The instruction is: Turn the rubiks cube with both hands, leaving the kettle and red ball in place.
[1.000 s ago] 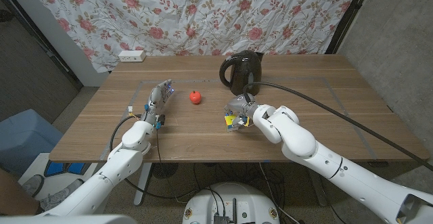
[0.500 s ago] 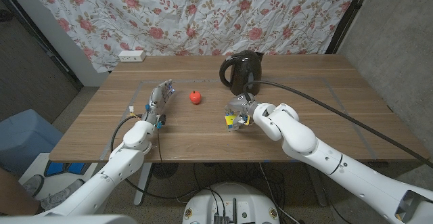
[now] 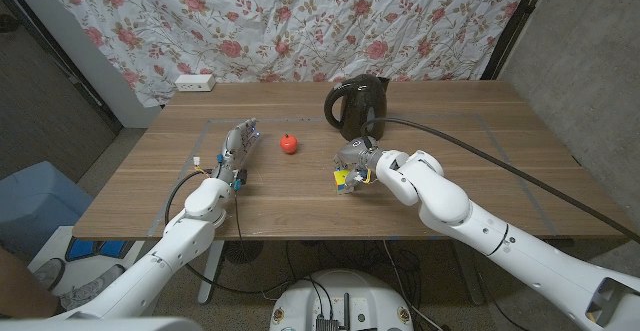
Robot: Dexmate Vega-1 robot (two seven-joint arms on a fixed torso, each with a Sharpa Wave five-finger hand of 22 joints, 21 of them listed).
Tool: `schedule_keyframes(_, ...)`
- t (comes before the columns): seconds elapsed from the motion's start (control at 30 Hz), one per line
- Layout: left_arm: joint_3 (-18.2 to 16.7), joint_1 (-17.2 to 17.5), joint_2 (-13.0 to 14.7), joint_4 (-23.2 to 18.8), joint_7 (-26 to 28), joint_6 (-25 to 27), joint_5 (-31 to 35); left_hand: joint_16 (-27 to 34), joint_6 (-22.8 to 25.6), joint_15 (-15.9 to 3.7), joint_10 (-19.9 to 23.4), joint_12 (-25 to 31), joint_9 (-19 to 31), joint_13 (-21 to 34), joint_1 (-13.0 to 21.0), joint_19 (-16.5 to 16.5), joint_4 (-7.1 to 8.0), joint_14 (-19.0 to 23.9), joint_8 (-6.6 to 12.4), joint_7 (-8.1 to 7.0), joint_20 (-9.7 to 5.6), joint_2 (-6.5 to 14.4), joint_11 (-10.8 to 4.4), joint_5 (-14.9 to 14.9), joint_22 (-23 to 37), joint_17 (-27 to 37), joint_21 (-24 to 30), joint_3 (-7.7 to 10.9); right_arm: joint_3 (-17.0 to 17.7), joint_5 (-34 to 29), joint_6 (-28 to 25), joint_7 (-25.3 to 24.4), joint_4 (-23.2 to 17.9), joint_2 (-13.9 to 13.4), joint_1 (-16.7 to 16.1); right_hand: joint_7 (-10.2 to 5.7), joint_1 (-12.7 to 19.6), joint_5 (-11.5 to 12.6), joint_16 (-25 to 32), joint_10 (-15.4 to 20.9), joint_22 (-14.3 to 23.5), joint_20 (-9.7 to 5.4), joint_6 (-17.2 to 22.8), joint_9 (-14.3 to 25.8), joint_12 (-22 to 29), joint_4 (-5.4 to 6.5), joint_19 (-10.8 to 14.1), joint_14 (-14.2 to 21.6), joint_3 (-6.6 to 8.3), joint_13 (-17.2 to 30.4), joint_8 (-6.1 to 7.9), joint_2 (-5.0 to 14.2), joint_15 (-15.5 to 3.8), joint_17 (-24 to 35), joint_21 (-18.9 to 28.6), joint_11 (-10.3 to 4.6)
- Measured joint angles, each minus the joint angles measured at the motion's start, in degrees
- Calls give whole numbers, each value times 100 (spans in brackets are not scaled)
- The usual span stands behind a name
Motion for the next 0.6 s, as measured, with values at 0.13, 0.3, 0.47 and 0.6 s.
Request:
schedule_keyframes(0.13, 9, -13, -5, 2, 24, 19, 9, 0, 0, 0, 0, 0, 0, 0, 0, 0, 0, 0, 0, 0, 0, 0, 0, 0, 0, 0, 0, 0, 21, 61, 23, -110, 15, -24, 13, 0, 2, 0, 42, 81, 0, -20, 67, 7, 21, 7, 20, 56, -7, 25, 23, 1, 7, 27, 0, 2)
schedule_keyframes(0.3, 16, -25, -9, 2, 41, 41, 21, 0, 0, 0, 0, 0, 0, 0, 0, 0, 0, 0, 0, 0, 0, 0, 0, 0, 0, 0, 0, 0, 59, 140, 53, -226, 23, -65, 30, 3, 55, -5, 83, 186, 0, -62, 139, 21, 42, -9, 62, 133, -23, 57, 66, 53, 10, 53, 0, 3)
schedule_keyframes(0.47, 28, -49, -12, 2, 64, 65, 37, 0, 0, 0, 0, 0, 0, 0, 0, 0, 0, 0, 0, 0, 0, 0, 0, 0, 0, 0, 0, 0, 116, 241, 70, -332, 23, -110, 41, -11, 93, -19, 104, 238, 0, -62, 154, 23, 43, -9, 61, 133, -23, 68, 106, 91, 10, 53, 0, 11)
schedule_keyframes(0.6, 35, -68, -10, -13, 72, 94, 53, 0, 0, 0, 0, 0, 0, 0, 0, 0, 0, 0, 0, 0, 0, 0, 0, 0, 0, 0, 0, 0, 164, 339, 86, -410, 22, -151, 45, 2, 109, -22, 104, 257, 0, -61, 167, 24, 42, -9, 61, 154, -23, 90, 133, 107, -12, 78, 0, 11)
